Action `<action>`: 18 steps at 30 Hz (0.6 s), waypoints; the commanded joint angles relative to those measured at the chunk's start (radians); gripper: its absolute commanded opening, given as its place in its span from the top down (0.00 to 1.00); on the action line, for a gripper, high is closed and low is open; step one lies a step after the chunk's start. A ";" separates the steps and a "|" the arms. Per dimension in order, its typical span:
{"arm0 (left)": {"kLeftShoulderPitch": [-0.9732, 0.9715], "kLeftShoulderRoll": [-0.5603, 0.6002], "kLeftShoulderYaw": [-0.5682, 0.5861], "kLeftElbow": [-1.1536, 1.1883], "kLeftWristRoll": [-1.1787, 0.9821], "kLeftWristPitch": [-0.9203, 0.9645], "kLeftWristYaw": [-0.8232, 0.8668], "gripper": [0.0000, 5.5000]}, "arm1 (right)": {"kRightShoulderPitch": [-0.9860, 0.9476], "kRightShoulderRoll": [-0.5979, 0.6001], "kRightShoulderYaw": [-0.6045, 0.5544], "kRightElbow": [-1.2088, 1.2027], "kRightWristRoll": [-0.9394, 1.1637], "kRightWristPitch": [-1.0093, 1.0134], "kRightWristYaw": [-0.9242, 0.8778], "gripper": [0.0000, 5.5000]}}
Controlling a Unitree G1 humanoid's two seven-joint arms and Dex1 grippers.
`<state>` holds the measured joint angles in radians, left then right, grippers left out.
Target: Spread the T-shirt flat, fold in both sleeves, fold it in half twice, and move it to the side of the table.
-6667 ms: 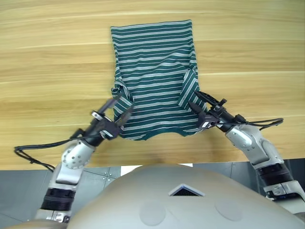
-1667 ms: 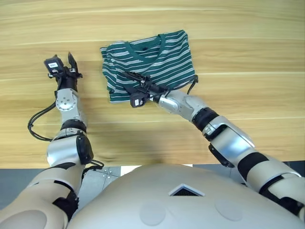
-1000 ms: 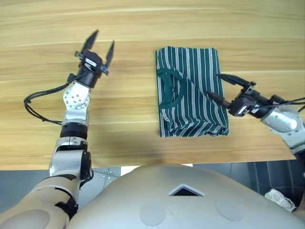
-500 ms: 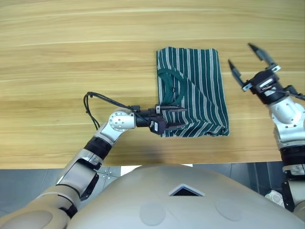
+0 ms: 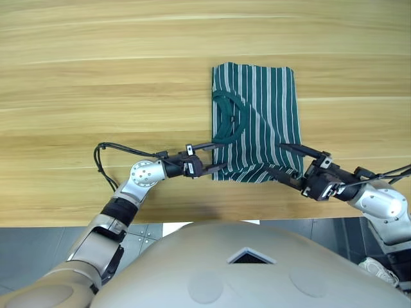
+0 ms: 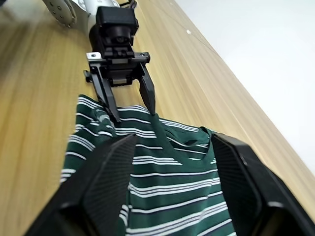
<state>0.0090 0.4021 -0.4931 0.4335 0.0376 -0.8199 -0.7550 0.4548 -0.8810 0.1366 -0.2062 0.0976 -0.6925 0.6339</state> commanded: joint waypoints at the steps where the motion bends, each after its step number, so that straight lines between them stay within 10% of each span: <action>1: 0.033 -0.009 -0.028 0.049 0.036 0.031 -0.013 0.55 | -0.087 0.058 0.062 0.121 -0.090 0.054 0.029 0.49; 18: 0.107 0.031 -0.020 0.066 0.024 0.032 -0.017 0.55 | -0.139 0.119 0.162 0.441 -0.148 -0.061 0.110 0.49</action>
<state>0.0328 0.4082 -0.4959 0.4312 0.0324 -0.8224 -0.7589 0.2644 -0.7361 0.2493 0.2288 -0.0160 -0.7761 0.6803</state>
